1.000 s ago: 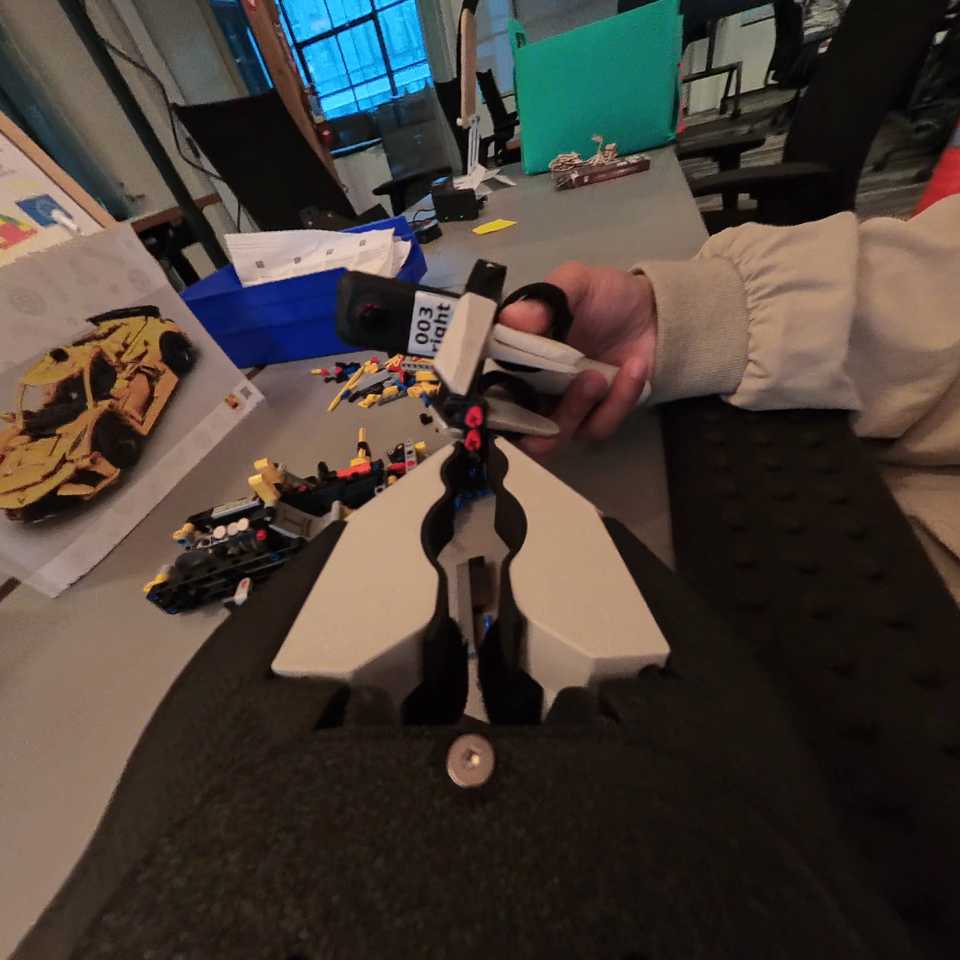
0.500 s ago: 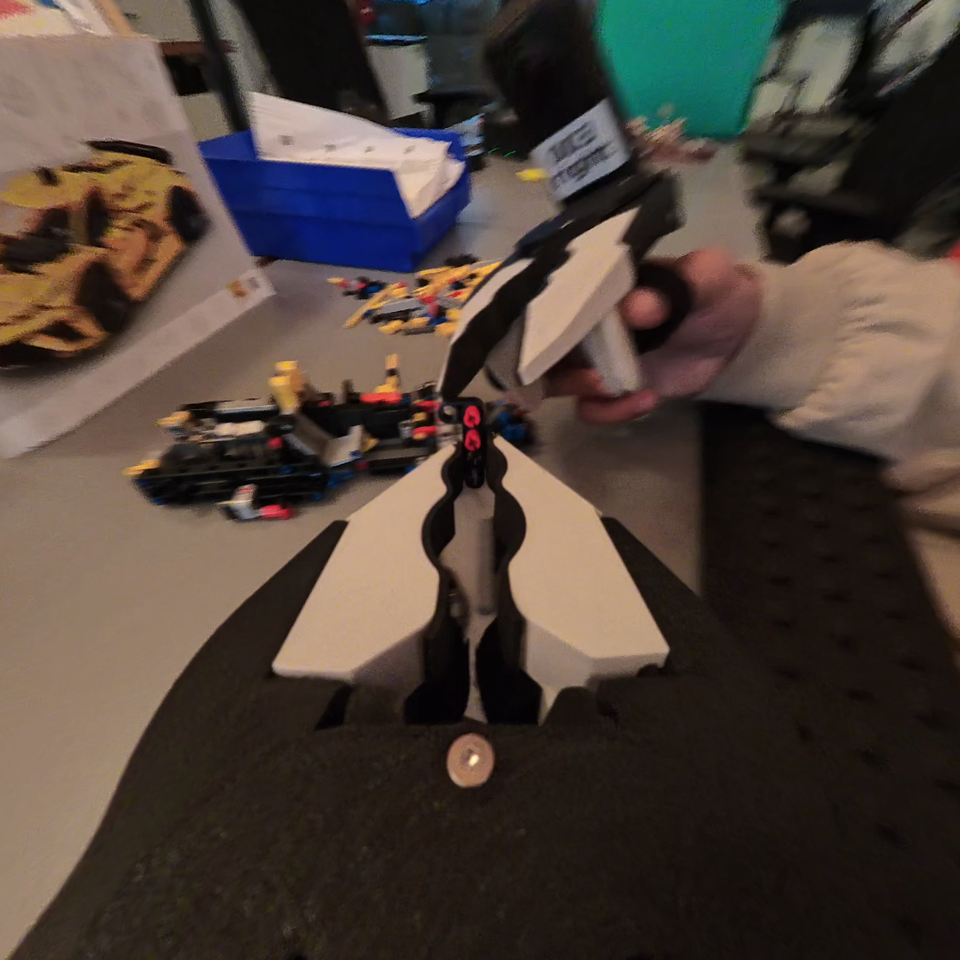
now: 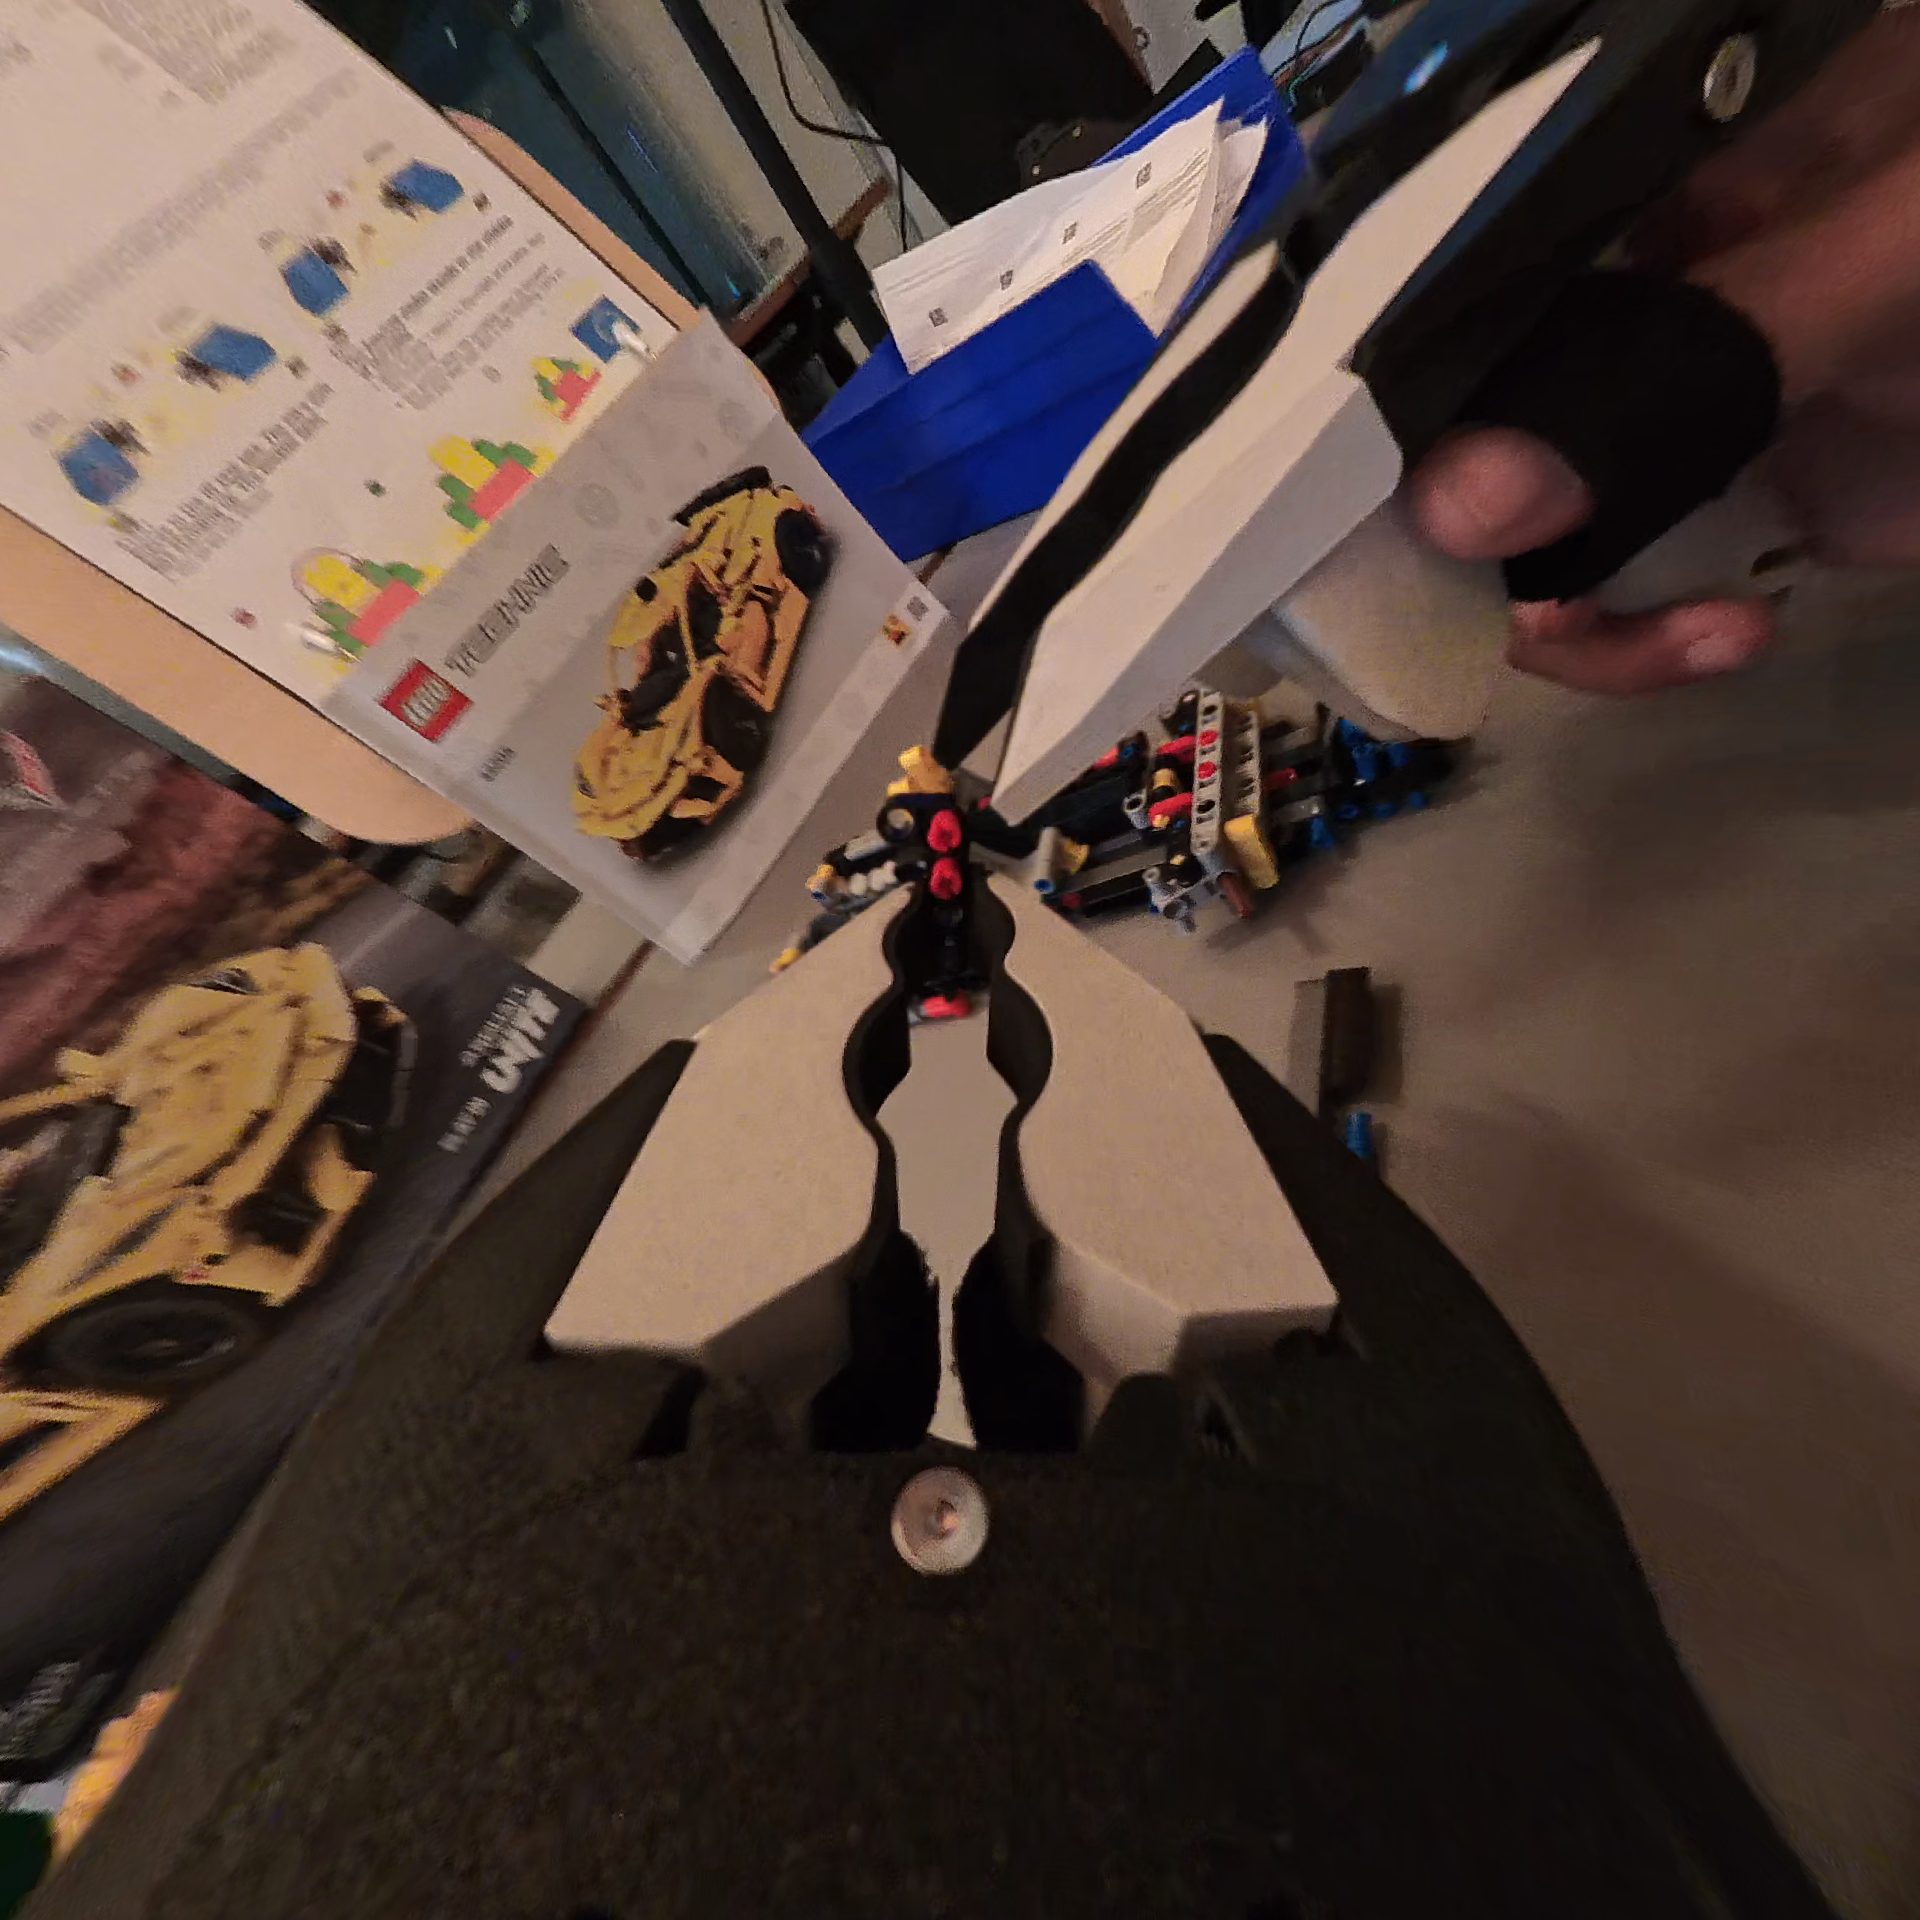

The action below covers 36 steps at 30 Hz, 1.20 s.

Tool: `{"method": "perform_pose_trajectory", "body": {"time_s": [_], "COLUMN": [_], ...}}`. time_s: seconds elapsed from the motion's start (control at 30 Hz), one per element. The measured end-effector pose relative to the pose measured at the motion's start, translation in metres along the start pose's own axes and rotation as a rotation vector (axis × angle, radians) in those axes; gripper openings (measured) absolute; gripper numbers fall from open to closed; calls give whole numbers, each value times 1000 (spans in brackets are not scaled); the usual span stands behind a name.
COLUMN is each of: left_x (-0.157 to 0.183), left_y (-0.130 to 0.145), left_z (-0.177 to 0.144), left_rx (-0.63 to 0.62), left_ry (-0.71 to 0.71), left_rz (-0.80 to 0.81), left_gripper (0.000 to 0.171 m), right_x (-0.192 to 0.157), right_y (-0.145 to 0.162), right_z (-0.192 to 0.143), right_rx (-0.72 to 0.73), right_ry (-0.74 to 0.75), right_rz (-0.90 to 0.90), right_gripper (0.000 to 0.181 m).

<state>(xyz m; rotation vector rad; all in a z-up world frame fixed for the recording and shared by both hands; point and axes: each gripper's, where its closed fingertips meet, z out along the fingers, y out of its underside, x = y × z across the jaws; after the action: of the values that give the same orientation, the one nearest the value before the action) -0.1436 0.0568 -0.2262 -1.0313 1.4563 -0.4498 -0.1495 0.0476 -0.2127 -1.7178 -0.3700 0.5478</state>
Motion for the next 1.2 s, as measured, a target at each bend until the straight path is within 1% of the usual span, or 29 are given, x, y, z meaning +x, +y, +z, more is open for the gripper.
{"method": "perform_pose_trajectory", "body": {"time_s": [0.07, 0.17, 0.23, 0.3, 0.4, 0.5, 0.6, 0.67, 0.73, 0.8, 0.93, 1.0, 1.2], "left_x": [0, 3, 3, 3, 3, 4, 4, 2, 2, 3, 4, 6, 5], "left_y": [-2, -4, -1, 0, -1, -4, -3, -5, -5, -4, -4, -2, -2], "left_z": [-1, -1, 0, 0, 0, -1, -1, -2, -2, -2, -3, -2, -4], "left_rx": [6, 16, 1, -10, -8, 2, -12, -4, -5, -11, -11, -15, -22], "left_ry": [-41, -97, -130, -150, -167, -200, -218, -235, -242, -242, -248, -243, -265], "left_rz": [100, 278, 375, 425, 466, 546, 580, 604, 621, 640, 680, 702, 728], "left_gripper": [7, 7, 7, 7, 7, 7, 7, 7, 7, 7, 7, 6, 7], "right_x": [-7, -10, -8, -6, -9, -9, -7, -7, -4, -4, -9, -11, -13], "right_y": [0, 0, 1, 3, 10, 12, 13, 10, 9, 10, 9, 12, 11], "right_z": [0, 0, -1, -1, 2, 3, 3, 2, 2, 2, 2, 3, 4], "right_rx": [-18, -25, -32, -47, -85, -92, -98, -84, -76, -77, -43, -49, -30], "right_ry": [-4, -19, -5, 21, 34, 50, 60, 75, 99, 112, 137, 133, 65], "right_rz": [-31, -14, -40, -87, -143, -155, -156, -177, -207, -261, -413, -459, -358], "right_gripper": [37, 41, 35, 30, 30, 26, 23, 25, 31, 30, 23, 19, 18]}}
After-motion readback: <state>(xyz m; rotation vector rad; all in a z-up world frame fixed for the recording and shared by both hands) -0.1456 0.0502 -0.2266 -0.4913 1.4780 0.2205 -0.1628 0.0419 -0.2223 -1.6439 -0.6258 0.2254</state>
